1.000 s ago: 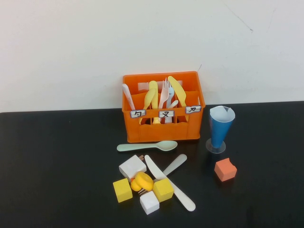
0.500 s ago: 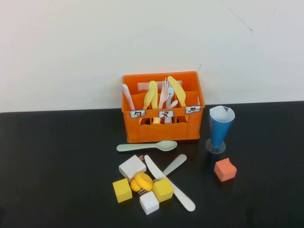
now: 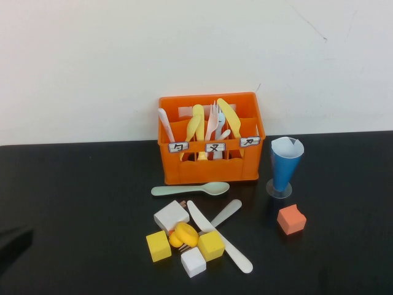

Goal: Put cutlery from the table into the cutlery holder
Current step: Pick up the knife

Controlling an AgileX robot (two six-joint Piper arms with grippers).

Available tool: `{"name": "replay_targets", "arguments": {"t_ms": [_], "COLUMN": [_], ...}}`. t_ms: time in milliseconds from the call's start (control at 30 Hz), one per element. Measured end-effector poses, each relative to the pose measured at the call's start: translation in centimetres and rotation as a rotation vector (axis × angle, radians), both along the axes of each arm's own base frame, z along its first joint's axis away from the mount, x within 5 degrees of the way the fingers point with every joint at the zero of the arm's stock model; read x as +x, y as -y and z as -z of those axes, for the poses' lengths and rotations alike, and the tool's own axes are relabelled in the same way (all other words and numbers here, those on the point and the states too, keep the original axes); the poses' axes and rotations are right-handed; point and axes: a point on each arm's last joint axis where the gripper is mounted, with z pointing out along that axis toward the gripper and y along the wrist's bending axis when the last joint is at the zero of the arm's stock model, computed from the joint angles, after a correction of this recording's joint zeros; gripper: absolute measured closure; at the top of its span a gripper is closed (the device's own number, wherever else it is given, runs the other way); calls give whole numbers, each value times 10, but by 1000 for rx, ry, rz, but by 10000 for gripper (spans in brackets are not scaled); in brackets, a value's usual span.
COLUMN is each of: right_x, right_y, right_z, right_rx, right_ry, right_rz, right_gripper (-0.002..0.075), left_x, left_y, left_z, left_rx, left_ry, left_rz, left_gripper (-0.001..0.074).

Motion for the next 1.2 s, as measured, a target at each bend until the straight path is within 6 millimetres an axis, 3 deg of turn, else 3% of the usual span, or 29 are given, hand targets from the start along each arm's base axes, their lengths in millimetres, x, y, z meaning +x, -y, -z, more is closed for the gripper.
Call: {"name": "replay_targets", "arguments": {"t_ms": [200, 367, 567, 700, 833, 1067, 1200], "right_x": [0, 0, 0, 0, 0, 0, 0], "right_y": [1, 1, 1, 1, 1, 2, 2], "right_z": [0, 0, 0, 0, 0, 0, 0], "right_rx": [-36, -39, -41, -42, -42, -43, -43], "right_ry": [0, -1, -1, -1, -1, -1, -1], "right_rz": [3, 3, 3, 3, 3, 3, 3], "right_gripper": [728, 728, 728, 728, 728, 728, 729], "left_x": [52, 94, 133, 146, 158, 186, 195], "left_y": [21, 59, 116, 154, 184, 214, 223], "left_z": [-26, -21, 19, 45, 64, 96, 118], "left_rx": [188, 338, 648, 804, 851, 862, 941], "left_ry": [-86, -168, -292, -319, -339, -308, -224], "left_rz": [332, 551, 709, 799, 851, 866, 988], "left_gripper": [736, 736, 721, 624, 507, 458, 454]}}
